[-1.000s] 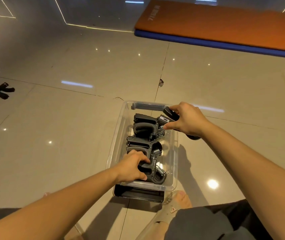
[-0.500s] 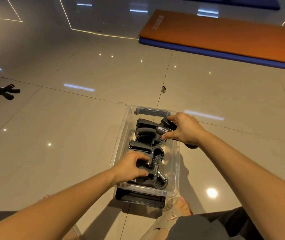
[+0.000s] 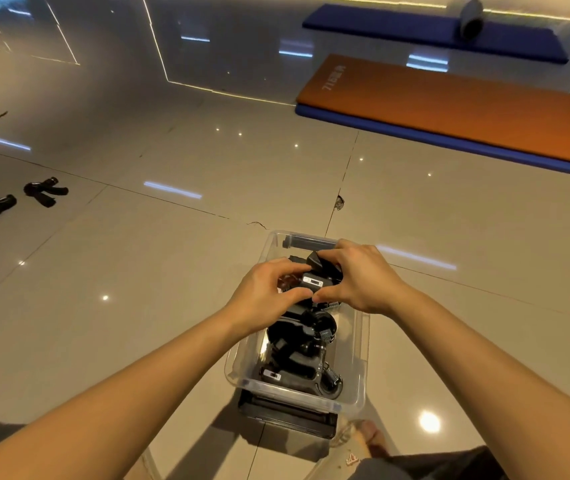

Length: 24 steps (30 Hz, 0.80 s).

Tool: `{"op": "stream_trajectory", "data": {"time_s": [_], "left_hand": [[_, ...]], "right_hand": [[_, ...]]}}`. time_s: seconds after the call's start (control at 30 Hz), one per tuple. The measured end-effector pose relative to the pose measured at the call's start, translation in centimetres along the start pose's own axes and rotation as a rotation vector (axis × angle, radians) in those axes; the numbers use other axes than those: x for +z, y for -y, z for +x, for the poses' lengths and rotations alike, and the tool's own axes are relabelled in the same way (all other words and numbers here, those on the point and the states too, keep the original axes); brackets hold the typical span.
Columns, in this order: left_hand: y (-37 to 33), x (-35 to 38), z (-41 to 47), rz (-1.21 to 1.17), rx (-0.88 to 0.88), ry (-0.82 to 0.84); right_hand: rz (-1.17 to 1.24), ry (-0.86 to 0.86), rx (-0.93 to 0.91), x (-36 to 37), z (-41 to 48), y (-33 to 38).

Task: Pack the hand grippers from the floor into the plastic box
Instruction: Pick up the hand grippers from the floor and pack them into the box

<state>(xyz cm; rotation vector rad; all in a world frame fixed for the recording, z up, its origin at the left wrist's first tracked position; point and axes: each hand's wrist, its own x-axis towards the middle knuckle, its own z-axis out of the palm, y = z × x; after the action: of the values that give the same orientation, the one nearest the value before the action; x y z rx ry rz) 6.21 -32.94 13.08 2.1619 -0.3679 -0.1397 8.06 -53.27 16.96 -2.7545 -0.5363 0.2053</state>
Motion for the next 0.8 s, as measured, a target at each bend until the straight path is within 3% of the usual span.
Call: {"op": "stream_trajectory", "data": {"time_s": [0.3,0.53,0.8], "left_hand": [[-1.0,-2.5,0.8,0.003,0.104,-0.104],[0.0,-4.0,1.3,-0.346,-0.145,-0.248],[0.2,-4.3,2.1,-0.519,-0.290,-0.331]], "right_hand": [[0.102,-0.084,0.005,-1.3,-0.1,-0.9],[0.045,-0.019,0.108,-0.4,-0.8,-3.0],[-0.013,-0.221,0.091,-1.0,-0.6,-2.6]]}}
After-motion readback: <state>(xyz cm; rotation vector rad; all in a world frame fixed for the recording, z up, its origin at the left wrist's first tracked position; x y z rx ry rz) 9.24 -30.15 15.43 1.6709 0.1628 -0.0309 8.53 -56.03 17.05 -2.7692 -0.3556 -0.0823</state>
